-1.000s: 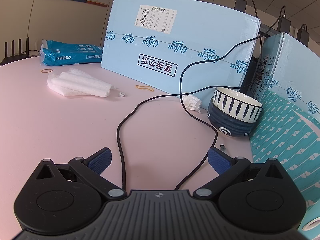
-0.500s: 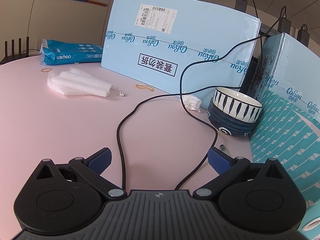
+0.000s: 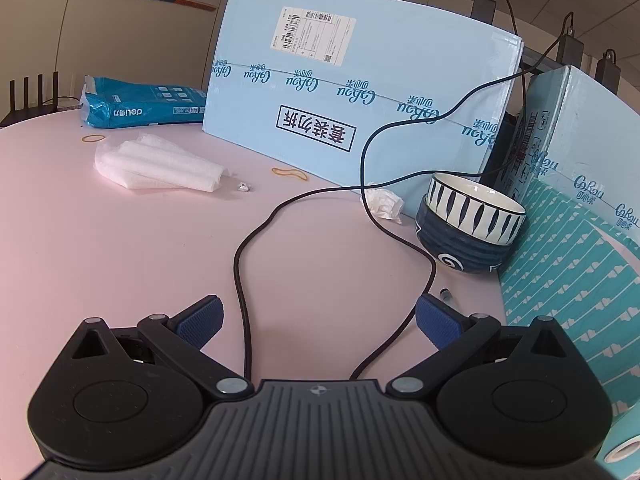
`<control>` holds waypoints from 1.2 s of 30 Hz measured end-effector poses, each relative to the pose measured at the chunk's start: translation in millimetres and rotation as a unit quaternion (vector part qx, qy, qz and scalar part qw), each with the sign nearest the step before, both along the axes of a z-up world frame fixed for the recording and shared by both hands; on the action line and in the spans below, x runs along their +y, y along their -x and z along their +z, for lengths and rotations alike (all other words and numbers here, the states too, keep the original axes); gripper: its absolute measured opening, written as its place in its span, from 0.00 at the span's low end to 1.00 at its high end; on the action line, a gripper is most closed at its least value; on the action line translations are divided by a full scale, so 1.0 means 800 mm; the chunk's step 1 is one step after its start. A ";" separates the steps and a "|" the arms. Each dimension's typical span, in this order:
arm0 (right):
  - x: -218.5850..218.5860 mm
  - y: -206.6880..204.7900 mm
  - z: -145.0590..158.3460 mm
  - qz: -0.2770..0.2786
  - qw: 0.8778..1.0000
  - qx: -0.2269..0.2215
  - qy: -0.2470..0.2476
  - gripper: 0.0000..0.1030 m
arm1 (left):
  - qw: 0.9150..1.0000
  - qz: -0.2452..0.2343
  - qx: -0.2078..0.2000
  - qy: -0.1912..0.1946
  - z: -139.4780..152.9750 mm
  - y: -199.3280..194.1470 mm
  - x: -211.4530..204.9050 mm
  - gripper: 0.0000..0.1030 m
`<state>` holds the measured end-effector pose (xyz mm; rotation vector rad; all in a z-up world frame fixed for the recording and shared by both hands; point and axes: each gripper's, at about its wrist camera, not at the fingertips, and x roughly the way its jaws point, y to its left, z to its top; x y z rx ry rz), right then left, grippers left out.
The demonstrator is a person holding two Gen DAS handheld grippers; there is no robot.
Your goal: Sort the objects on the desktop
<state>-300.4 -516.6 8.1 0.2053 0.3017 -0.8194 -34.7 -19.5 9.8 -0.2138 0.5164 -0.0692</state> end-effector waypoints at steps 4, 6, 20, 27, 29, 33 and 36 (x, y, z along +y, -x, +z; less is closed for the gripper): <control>-0.011 0.005 0.000 0.027 1.000 0.000 -0.008 1.00 | 1.000 0.000 0.000 0.001 0.000 0.000 0.001 1.00; -0.013 0.007 -0.001 0.042 0.999 -0.001 -0.014 1.00 | 1.000 0.000 0.001 0.001 0.000 0.000 0.001 1.00; -0.021 -0.002 -0.003 0.081 0.996 0.035 -0.013 1.00 | 1.000 0.000 0.002 0.004 -0.001 -0.002 0.002 1.00; -0.024 -0.006 -0.005 0.092 0.995 0.044 -0.018 1.00 | 1.000 0.001 0.001 0.004 0.000 -0.001 0.002 1.00; -0.025 -0.008 -0.005 0.095 0.994 0.048 -0.017 1.00 | 1.000 0.002 0.001 0.003 0.000 -0.001 0.002 1.00; -0.030 -0.008 -0.006 0.101 0.993 0.046 -0.026 1.00 | 1.000 0.002 0.001 0.003 0.000 -0.001 0.002 1.00; -0.036 -0.006 -0.007 0.098 0.994 0.040 -0.037 1.00 | 1.000 0.003 0.002 0.003 0.000 -0.001 0.002 1.00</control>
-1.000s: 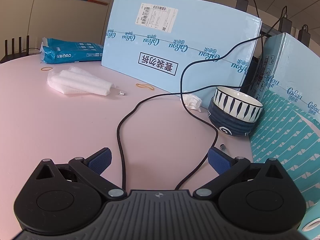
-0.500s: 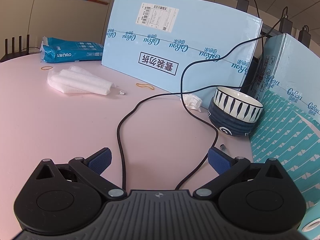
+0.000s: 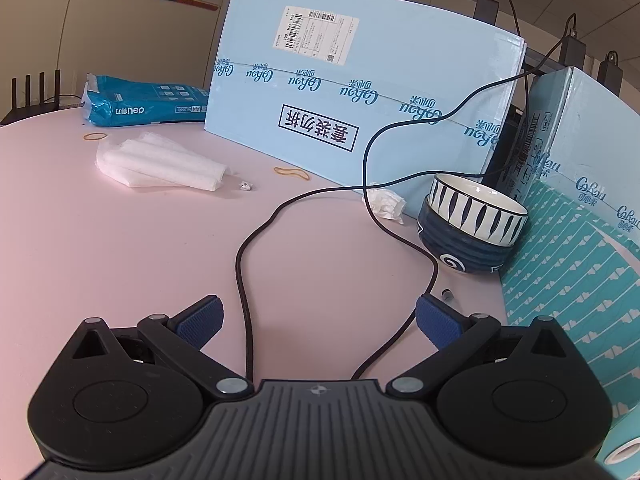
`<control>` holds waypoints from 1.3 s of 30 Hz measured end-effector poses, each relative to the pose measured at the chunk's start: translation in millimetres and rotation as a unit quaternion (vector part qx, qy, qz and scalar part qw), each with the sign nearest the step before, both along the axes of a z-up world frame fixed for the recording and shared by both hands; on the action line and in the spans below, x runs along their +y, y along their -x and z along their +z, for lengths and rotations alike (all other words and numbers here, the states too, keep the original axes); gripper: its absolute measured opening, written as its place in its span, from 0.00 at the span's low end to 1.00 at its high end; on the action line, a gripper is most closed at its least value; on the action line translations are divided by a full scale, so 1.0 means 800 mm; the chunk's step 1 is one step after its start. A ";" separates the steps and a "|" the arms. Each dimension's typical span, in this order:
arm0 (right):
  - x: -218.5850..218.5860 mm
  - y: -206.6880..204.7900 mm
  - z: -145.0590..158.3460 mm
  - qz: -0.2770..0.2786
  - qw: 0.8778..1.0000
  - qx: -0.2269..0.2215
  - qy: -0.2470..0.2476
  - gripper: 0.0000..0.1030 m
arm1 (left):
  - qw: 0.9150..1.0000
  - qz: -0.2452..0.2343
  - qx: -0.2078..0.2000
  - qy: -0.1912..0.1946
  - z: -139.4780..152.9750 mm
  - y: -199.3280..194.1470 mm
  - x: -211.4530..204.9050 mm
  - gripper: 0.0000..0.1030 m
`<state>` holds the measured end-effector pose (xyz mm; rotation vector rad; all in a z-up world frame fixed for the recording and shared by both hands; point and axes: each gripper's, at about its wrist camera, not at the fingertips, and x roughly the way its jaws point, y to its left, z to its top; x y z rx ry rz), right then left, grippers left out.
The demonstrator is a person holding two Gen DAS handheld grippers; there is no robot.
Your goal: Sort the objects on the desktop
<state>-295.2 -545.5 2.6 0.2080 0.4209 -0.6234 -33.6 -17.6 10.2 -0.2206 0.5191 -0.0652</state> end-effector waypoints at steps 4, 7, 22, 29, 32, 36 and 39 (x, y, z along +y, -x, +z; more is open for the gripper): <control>-0.006 0.001 0.000 -0.012 1.000 -0.003 -0.006 1.00 | 1.000 0.000 0.000 0.000 0.000 0.000 0.000 1.00; -0.009 0.000 -0.001 -0.015 1.000 -0.002 -0.006 1.00 | 1.000 0.001 0.001 0.000 0.000 0.001 0.000 1.00; -0.014 -0.007 -0.002 -0.014 1.000 0.017 0.006 1.00 | 1.000 0.001 0.002 0.001 -0.001 0.001 0.001 1.00; -0.018 -0.007 -0.002 -0.008 1.000 0.018 0.004 1.00 | 1.000 -0.001 0.002 0.002 -0.001 0.000 0.000 1.00; -0.019 -0.005 -0.001 -0.002 1.000 0.012 -0.002 1.00 | 1.000 -0.001 0.003 0.002 -0.001 0.000 0.000 1.00; -0.020 -0.001 0.000 0.007 1.000 0.004 -0.010 1.00 | 1.000 -0.002 0.003 0.003 -0.001 -0.001 0.000 1.00; -0.018 -0.004 0.000 0.007 1.000 0.010 -0.007 1.00 | 1.000 -0.002 0.004 0.003 -0.001 -0.001 0.000 1.00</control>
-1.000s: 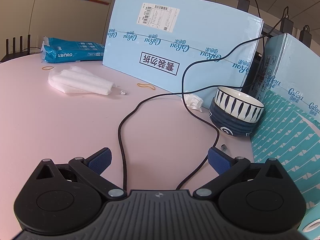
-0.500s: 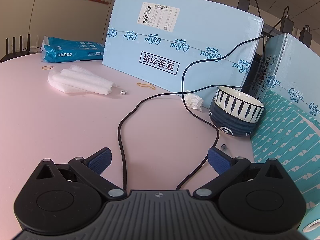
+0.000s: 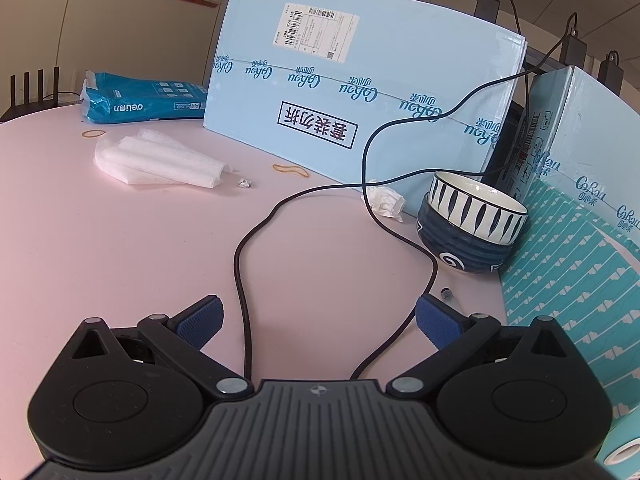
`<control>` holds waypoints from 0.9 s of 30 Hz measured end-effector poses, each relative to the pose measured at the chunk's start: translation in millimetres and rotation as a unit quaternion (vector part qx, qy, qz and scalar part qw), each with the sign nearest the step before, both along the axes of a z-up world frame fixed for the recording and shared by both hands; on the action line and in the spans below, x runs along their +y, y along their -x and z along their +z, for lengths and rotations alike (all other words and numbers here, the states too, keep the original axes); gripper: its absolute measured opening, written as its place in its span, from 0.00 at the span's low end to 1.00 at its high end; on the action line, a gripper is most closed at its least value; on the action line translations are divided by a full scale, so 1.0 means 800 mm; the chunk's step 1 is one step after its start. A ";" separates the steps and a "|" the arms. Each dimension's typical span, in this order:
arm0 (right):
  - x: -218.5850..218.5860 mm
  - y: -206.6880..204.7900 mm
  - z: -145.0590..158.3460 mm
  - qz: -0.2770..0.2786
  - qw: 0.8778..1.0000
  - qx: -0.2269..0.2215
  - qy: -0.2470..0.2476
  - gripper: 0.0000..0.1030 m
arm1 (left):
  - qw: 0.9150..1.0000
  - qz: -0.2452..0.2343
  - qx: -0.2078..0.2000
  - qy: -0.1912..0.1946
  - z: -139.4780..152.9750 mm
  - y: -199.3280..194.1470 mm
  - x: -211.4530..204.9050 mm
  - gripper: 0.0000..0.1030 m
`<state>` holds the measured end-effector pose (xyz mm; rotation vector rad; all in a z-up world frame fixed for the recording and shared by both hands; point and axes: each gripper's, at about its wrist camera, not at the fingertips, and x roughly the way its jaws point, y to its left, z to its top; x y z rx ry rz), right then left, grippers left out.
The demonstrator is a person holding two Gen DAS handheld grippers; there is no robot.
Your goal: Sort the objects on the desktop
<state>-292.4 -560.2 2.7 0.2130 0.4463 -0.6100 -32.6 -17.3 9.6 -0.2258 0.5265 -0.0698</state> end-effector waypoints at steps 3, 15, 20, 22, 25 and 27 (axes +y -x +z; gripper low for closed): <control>0.005 -0.007 0.000 0.000 1.000 0.020 0.013 1.00 | 1.000 0.000 0.000 0.000 0.000 0.000 0.000 1.00; 0.011 0.005 0.001 -0.018 0.999 0.025 0.028 1.00 | 1.000 -0.003 0.004 0.006 0.000 -0.002 0.002 1.00; 0.004 0.013 0.001 -0.054 0.998 0.023 0.022 1.00 | 1.000 -0.003 0.004 0.007 0.000 -0.002 0.002 1.00; 0.004 0.016 0.002 -0.059 0.998 0.017 0.020 1.00 | 1.000 -0.004 0.004 0.008 0.000 -0.002 0.002 1.00; 0.006 0.018 0.002 -0.071 0.997 0.021 0.029 1.00 | 1.000 -0.005 0.004 0.010 0.000 -0.002 0.002 1.00; 0.009 0.019 0.003 -0.081 0.996 0.023 0.039 1.00 | 1.000 -0.005 0.004 0.010 0.000 -0.002 0.003 1.00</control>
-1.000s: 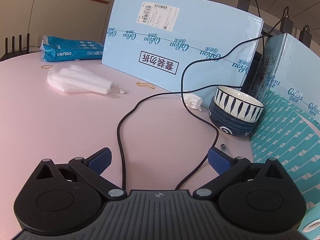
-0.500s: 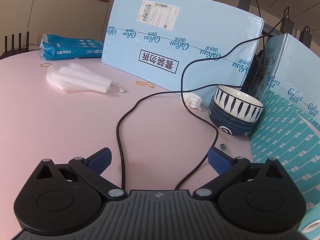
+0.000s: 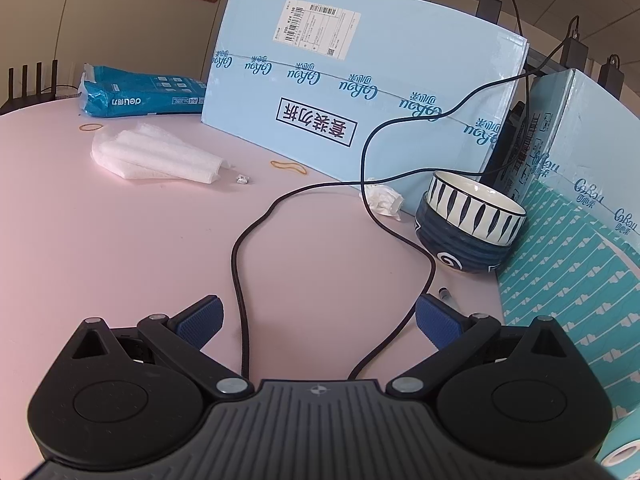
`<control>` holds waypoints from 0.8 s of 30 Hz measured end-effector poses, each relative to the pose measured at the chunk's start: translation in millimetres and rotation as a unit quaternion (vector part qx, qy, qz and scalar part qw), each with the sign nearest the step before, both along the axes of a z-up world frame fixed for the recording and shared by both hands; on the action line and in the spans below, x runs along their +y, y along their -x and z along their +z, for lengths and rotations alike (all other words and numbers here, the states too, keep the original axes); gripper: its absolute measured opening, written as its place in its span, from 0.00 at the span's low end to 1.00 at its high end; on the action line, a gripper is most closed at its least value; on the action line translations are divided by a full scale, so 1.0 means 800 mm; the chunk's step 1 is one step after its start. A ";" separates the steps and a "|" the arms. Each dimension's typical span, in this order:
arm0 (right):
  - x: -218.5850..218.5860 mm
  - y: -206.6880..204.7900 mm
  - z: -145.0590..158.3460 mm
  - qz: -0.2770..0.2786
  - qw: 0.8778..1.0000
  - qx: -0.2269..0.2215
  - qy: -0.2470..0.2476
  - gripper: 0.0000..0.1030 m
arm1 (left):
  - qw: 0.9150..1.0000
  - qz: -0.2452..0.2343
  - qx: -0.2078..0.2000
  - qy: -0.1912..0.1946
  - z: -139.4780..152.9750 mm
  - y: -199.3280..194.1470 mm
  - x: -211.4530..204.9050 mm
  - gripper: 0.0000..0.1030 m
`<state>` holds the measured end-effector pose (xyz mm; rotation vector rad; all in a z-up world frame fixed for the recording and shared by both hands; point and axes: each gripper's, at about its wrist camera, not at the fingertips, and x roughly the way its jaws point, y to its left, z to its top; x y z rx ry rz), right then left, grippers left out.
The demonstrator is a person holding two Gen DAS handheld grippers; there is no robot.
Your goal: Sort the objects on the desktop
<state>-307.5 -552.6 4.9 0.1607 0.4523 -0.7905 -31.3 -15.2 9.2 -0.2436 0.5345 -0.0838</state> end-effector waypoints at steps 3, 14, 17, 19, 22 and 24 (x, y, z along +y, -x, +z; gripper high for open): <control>0.008 0.001 0.001 -0.013 1.000 0.003 0.023 1.00 | 1.000 0.000 -0.001 0.000 0.000 0.000 0.000 1.00; 0.004 -0.018 -0.004 -0.006 0.997 0.048 0.055 1.00 | 1.000 -0.002 0.001 0.004 0.000 0.000 0.002 1.00; 0.000 -0.019 -0.004 0.002 0.997 0.050 0.060 1.00 | 1.000 -0.002 0.001 0.005 0.000 0.000 0.002 1.00; 0.000 -0.019 -0.003 0.005 0.997 0.051 0.064 1.00 | 1.000 -0.002 0.001 0.005 0.000 0.000 0.002 1.00; 0.000 -0.022 -0.003 0.009 0.995 0.060 0.082 1.00 | 1.000 -0.002 0.001 0.005 0.000 -0.001 0.002 1.00; 0.002 -0.026 -0.004 0.014 0.993 0.067 0.097 1.00 | 1.000 -0.002 0.001 0.005 0.000 -0.001 0.002 1.00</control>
